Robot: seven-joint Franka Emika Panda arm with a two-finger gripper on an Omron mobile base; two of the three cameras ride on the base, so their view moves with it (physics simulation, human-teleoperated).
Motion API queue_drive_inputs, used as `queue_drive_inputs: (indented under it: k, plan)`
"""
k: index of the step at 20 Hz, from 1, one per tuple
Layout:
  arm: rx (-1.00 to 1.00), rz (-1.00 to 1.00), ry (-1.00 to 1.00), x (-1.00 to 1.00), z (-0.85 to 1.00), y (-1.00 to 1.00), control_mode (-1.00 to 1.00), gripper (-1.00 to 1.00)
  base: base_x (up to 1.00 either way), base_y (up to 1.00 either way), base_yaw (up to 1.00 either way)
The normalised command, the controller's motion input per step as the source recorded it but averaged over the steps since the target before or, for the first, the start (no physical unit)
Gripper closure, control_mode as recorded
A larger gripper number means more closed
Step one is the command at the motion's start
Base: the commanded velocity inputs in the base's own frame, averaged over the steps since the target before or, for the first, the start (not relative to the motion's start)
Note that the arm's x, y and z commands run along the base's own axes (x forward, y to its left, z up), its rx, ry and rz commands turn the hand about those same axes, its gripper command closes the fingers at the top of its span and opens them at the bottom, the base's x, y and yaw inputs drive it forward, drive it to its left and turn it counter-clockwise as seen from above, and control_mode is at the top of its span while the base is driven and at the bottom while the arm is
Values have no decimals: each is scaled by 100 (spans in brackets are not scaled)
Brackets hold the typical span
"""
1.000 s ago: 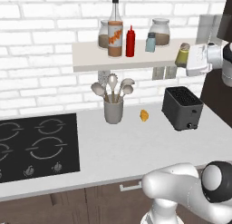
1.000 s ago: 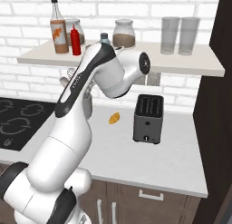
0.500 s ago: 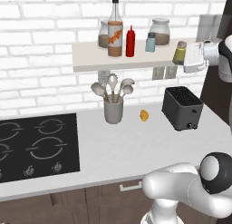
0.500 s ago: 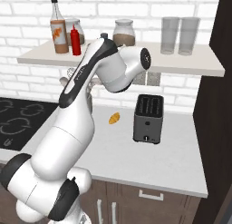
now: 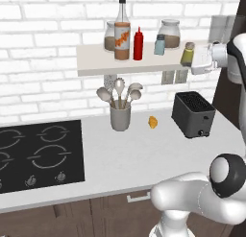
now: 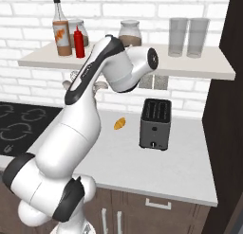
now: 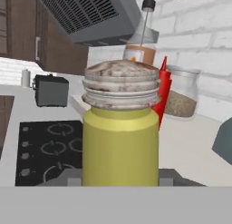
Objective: Put the shaker and condiment bottle from the counter next to their counterparts in the cabinet.
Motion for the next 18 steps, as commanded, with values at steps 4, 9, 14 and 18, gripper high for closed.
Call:
queue_drive_inputs:
  k: [4,9,14,18]
  plan:
    - [0,0,0,23,0,0,-100,100,0,0,0]
    - [0,0,0,20,0,0,-100,100,0,0,0]
    - [0,0,0,16,0,-3,-100,100,0,0,0]
    - [0,0,0,15,0,-7,-100,100,0,0,0]
